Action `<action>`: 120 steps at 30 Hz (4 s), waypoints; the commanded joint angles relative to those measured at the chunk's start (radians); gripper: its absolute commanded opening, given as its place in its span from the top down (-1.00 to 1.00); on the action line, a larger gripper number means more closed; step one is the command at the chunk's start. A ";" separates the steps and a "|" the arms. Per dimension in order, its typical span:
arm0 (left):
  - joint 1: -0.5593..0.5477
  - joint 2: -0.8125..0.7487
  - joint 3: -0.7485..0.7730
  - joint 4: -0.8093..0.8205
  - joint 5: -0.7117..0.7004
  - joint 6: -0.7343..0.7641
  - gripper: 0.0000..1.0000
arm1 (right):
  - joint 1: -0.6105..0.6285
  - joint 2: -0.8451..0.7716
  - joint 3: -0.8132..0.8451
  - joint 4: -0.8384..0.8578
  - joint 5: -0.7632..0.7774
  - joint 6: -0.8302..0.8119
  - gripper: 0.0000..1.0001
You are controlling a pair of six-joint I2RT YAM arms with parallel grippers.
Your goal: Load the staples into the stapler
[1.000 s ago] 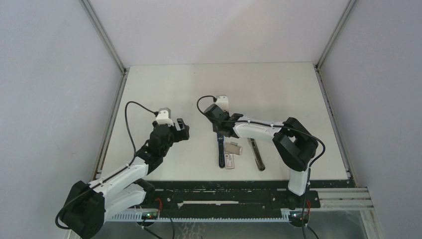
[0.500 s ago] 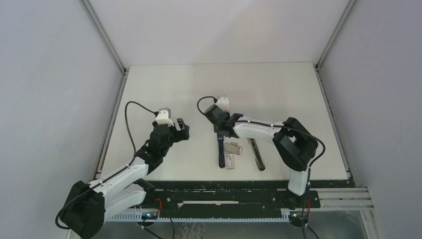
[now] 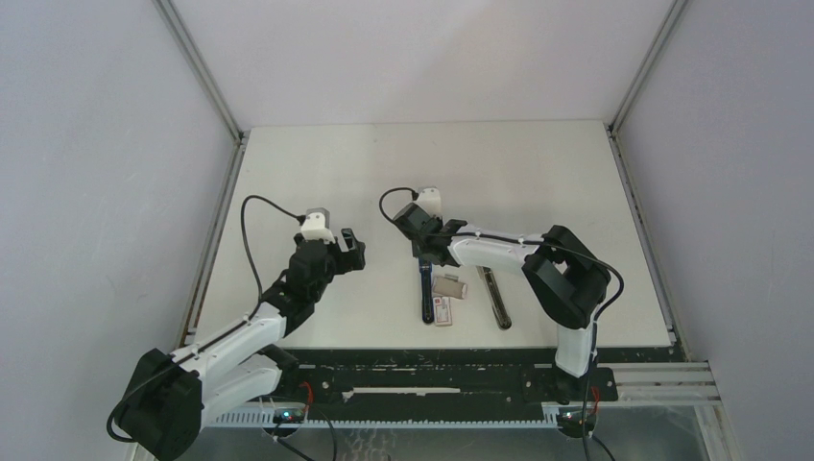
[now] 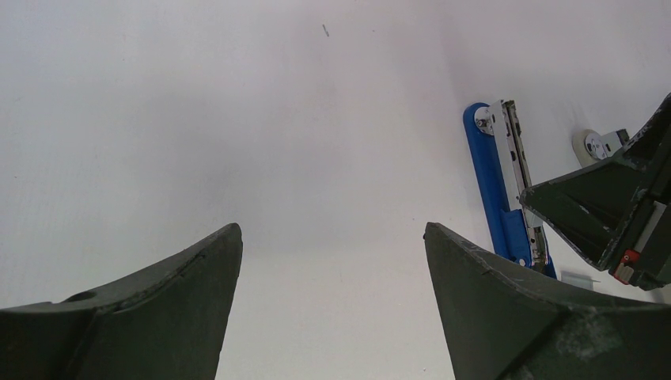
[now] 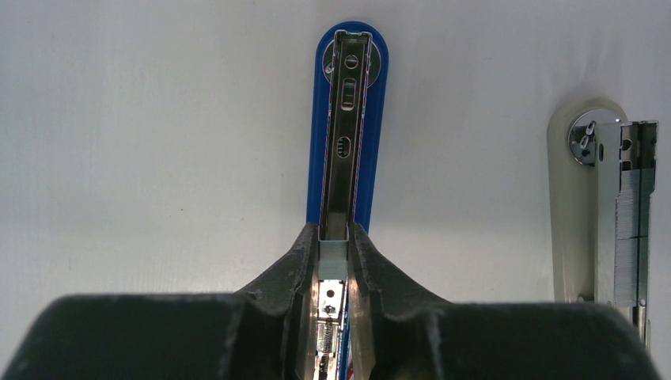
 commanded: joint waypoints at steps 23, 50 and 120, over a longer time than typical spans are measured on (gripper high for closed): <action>-0.005 0.004 -0.006 0.070 0.062 0.038 -0.73 | -0.072 -0.287 -0.127 -0.002 -0.194 -0.140 0.23; -0.006 0.069 0.004 0.102 0.131 0.065 -0.66 | -0.174 -0.257 -0.361 0.112 -0.422 -0.331 0.52; -0.066 -0.269 -0.006 0.010 0.343 -0.085 -0.66 | -0.151 -0.133 -0.216 -0.004 -0.248 -0.234 0.42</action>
